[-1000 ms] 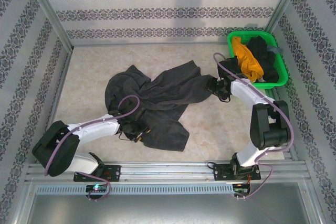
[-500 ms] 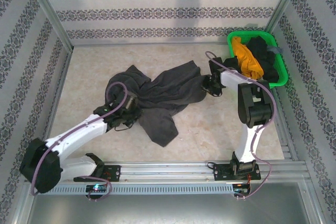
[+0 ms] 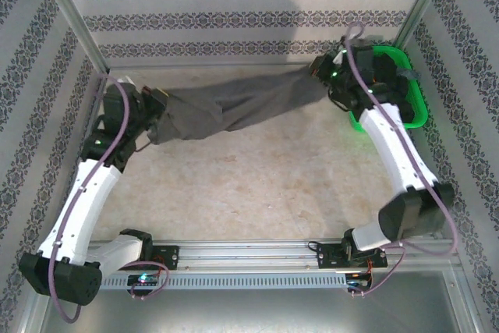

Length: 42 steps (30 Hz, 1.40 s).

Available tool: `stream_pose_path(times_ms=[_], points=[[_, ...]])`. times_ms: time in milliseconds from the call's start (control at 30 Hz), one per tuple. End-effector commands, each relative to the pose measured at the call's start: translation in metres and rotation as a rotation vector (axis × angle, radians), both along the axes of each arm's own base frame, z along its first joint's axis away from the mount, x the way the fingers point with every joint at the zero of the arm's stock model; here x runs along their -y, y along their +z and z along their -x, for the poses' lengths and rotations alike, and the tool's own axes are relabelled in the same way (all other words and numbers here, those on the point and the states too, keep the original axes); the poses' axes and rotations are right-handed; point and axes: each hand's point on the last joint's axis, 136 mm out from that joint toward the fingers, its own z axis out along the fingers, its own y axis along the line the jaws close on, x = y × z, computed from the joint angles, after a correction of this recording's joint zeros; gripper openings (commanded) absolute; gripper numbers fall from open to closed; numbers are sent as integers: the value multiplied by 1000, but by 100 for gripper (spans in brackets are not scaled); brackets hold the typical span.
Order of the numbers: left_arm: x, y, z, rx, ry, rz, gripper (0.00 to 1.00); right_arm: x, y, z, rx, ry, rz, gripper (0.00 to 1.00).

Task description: Fold and stack the t-shirts

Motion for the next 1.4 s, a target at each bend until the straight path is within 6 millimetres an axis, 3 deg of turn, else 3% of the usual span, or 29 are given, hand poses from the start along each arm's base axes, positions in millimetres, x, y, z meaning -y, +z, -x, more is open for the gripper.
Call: stream_pose_path(times_ms=[0, 167, 267, 400, 533, 600, 667, 700, 800, 900, 933, 967, 1033, 1100, 1133, 1233, 1367], points=[[-13, 76, 6, 223, 2, -76, 0, 13, 54, 17, 137, -42, -12, 0], [-30, 139, 35, 394, 75, -82, 0, 21, 116, 66, 329, -53, -29, 0], [-37, 164, 54, 480, 108, -73, 0, 27, 139, 97, 433, -71, -23, 0], [-39, 191, 78, 589, 115, -88, 0, 35, 152, 123, 487, -95, -10, 0], [-41, 202, 76, 599, 125, -102, 0, 43, 164, 122, 519, -141, -7, 0], [-42, 199, 63, 577, 133, -107, 0, 44, 167, 109, 511, -152, -8, 0], [-43, 192, 39, 530, 148, -118, 0, 43, 164, 84, 473, -154, -13, 0], [-45, 185, 27, 486, 163, -128, 0, 41, 158, 70, 443, -153, -10, 0], [-55, 145, -35, 328, 180, -144, 0, 34, 121, 10, 311, -140, -2, 0], [-63, 87, -98, 203, 163, -133, 1, 27, 65, -53, 163, -119, -12, 0], [-68, 62, -117, 148, 149, -123, 11, 24, 43, -75, 113, -102, -26, 7], [-71, 37, -135, 96, 128, -98, 27, 21, 18, -93, 45, -87, -44, 23], [-76, -1, -156, 21, 88, -63, 50, 15, -20, -115, -61, -50, -58, 46], [-82, -21, -159, -25, 88, -97, 74, 11, -48, -122, -138, -29, -47, 56], [-84, -30, -155, -57, 84, -126, 80, 9, -60, -121, -163, -22, -40, 58], [-89, -61, -137, -150, 67, -141, 79, 10, -87, -104, -224, -29, -14, 61], [-90, -118, -82, -349, 85, -142, 70, 15, -124, -61, -310, -55, -27, 59]])
